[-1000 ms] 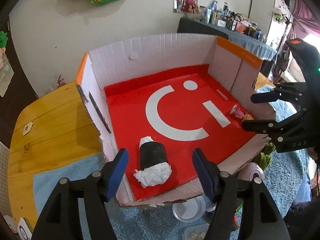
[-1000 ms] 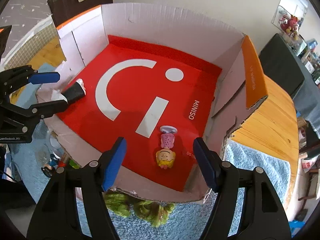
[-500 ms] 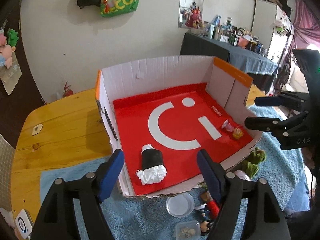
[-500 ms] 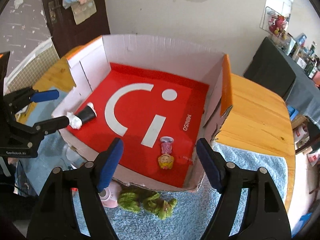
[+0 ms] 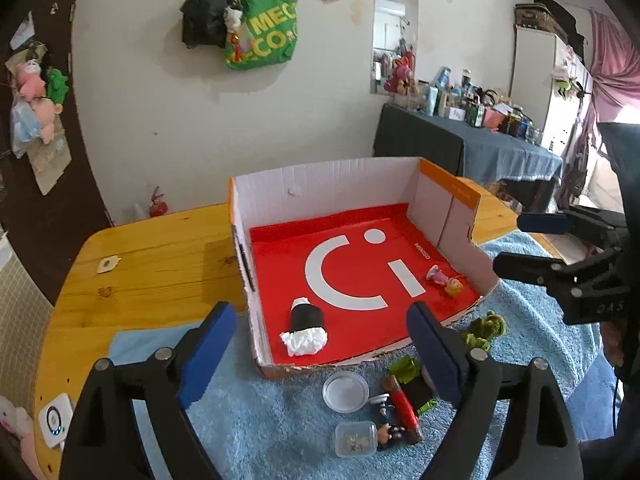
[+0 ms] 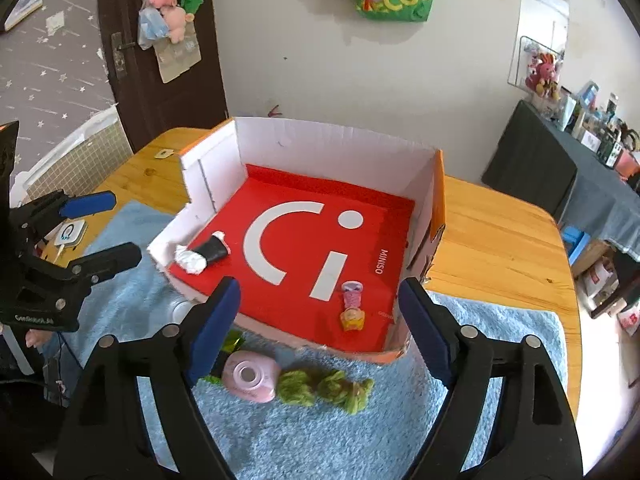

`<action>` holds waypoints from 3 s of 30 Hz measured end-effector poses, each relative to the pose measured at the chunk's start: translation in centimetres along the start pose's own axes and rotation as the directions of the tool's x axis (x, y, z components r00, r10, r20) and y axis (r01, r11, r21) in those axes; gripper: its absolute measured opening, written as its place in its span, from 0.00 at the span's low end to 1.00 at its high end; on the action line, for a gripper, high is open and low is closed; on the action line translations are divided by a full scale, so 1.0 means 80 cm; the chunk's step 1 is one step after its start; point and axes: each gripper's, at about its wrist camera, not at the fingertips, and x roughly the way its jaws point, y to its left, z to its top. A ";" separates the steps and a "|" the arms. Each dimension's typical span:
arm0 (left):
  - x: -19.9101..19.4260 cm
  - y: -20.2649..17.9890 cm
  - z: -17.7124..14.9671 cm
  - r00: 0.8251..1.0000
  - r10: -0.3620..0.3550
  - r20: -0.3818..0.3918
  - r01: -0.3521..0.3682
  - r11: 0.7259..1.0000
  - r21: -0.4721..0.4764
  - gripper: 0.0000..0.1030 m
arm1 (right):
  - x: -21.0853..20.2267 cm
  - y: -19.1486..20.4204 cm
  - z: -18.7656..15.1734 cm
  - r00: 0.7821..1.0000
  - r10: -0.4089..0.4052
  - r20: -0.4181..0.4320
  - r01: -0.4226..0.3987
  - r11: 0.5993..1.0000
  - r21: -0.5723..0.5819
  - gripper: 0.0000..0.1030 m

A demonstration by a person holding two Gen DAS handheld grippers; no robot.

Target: Organize objects

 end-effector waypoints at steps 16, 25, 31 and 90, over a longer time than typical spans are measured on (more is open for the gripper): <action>-0.059 -0.011 -0.040 0.996 0.040 0.078 -0.035 0.997 -0.064 0.96 | -0.053 0.031 -0.043 0.993 -0.042 0.112 0.040 0.999 0.020 0.85; -0.073 -0.019 -0.077 0.992 0.085 0.098 -0.075 0.993 -0.096 0.97 | -0.072 0.045 -0.084 0.975 -0.085 0.207 0.074 0.996 0.056 0.94; -0.072 -0.029 -0.105 0.987 0.111 0.116 -0.100 0.990 -0.104 1.00 | -0.064 0.049 -0.113 0.970 -0.113 0.215 0.097 0.992 0.083 0.94; 0.022 -0.012 -0.178 0.987 0.124 -0.101 -0.140 0.975 -0.171 1.00 | 0.032 0.035 -0.194 0.987 -0.154 0.043 0.143 0.971 0.189 0.95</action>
